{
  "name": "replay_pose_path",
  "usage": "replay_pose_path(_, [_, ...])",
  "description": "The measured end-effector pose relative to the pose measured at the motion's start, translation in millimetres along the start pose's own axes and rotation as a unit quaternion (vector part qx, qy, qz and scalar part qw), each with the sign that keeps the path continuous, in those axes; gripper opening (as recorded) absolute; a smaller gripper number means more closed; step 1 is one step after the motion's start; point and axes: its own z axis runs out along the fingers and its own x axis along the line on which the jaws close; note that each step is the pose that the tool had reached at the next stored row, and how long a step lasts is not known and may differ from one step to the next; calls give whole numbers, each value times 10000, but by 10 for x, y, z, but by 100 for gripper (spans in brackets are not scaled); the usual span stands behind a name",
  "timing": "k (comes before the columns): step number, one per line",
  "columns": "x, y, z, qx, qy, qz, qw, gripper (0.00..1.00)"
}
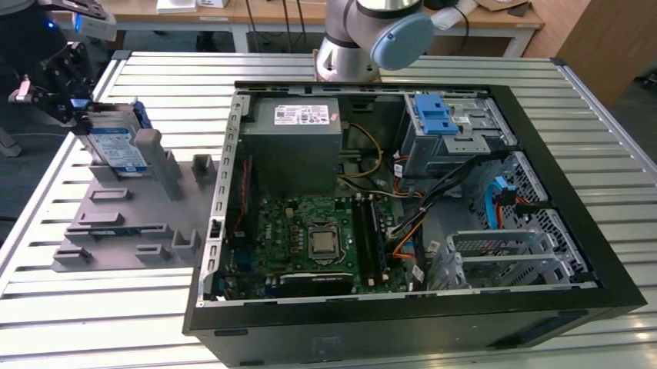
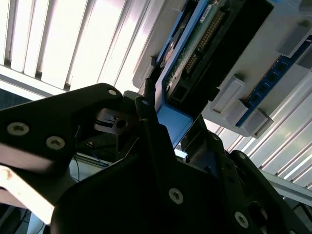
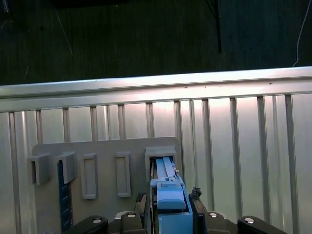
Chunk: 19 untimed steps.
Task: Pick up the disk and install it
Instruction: 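Pick up the disk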
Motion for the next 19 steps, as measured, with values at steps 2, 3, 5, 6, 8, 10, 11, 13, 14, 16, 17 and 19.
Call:
replay_pose_path(2, [0, 0, 1, 1, 0, 0, 10000, 46])
replay_pose_path(3, [-2, 0, 1, 1, 0, 0, 10000, 46])
replay_pose_path(5, [-6, 1, 1, 1, 0, 0, 10000, 46])
replay_pose_path(6, [-9, 1, 1, 1, 0, 0, 10000, 46])
replay_pose_path(8, [-9, 1, 1, 0, 0, -2, 10000, 46])
replay_pose_path(10, [-9, 1, 1, 0, 0, -4, 10000, 46])
replay_pose_path(11, [-9, 1, 1, 0, 0, -8, 10000, 46])
replay_pose_path(13, [-9, 1, 1, 0, 1, -34, 10000, 46])
replay_pose_path(14, [-9, 1, 1, 0, 1, -54, 10000, 46])
replay_pose_path(16, [-9, 1, 2, 0, 0, -80, 10000, 46])
replay_pose_path(17, [-9, 1, 2, 0, 0, -84, 10000, 46])
replay_pose_path(19, [-9, 1, 3, 1, -1, -85, 10000, 46])
